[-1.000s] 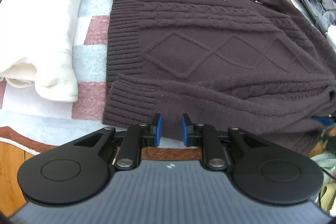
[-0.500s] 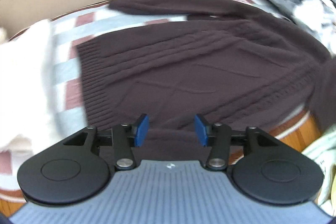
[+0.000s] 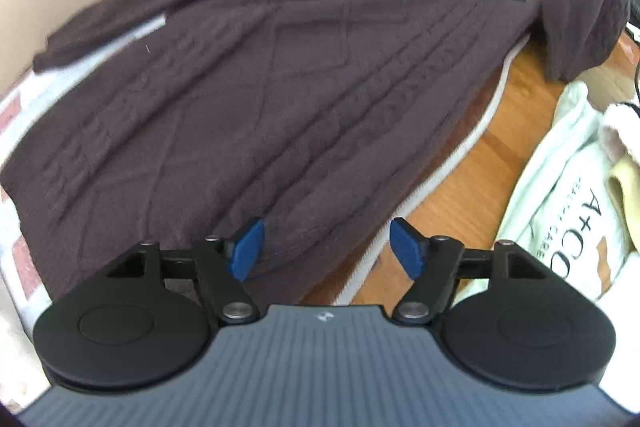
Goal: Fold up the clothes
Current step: 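Lift the sweater sleeve with the right tool while the left tool pulls the hem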
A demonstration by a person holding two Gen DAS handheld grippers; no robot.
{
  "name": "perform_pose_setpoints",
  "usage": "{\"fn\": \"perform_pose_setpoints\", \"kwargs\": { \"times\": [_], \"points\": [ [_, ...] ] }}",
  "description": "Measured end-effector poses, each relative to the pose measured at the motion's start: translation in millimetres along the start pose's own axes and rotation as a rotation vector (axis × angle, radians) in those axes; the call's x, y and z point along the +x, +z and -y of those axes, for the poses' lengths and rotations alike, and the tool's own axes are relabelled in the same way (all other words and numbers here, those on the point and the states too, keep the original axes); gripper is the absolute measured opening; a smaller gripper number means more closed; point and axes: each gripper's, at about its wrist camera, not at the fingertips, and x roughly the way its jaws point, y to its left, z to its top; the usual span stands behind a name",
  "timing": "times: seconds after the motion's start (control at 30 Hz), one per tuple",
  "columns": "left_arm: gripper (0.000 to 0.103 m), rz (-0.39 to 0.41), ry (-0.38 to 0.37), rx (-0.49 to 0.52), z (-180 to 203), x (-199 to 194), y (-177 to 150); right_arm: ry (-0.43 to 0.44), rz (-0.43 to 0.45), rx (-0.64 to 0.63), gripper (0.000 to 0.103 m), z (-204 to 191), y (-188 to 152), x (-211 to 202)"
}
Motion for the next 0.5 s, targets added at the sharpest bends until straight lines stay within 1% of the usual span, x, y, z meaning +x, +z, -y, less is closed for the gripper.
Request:
{"fn": "perform_pose_setpoints", "kwargs": {
  "times": [0.07,0.13,0.2,0.23,0.3,0.33,0.4,0.47,0.5],
  "points": [
    [0.069,-0.022,-0.008,-0.033,-7,2,-4,-0.001,0.013,0.010,0.008,1,1,0],
    [0.071,-0.027,0.006,-0.059,-13,2,-7,0.003,0.026,0.017,0.008,4,3,0],
    [0.079,-0.032,0.021,-0.085,-19,2,-10,0.007,0.035,0.019,0.008,5,5,-1],
    [0.080,-0.032,0.023,-0.096,-22,2,-12,0.009,0.038,0.018,0.008,5,6,-1],
    [0.087,-0.024,0.000,-0.100,-22,2,-15,0.012,0.042,0.021,0.008,6,7,0],
    [0.087,-0.028,-0.002,-0.097,-21,3,-16,0.014,0.044,0.026,0.008,7,7,1],
    [0.087,-0.064,0.027,-0.068,-17,9,-18,0.025,0.049,0.044,0.008,10,7,4],
    [0.087,-0.128,0.117,-0.046,-12,22,-17,0.040,0.057,0.072,0.008,13,6,7],
    [0.097,-0.144,0.159,-0.052,-13,27,-17,0.049,0.068,0.084,0.008,14,6,8]
  ]
}}
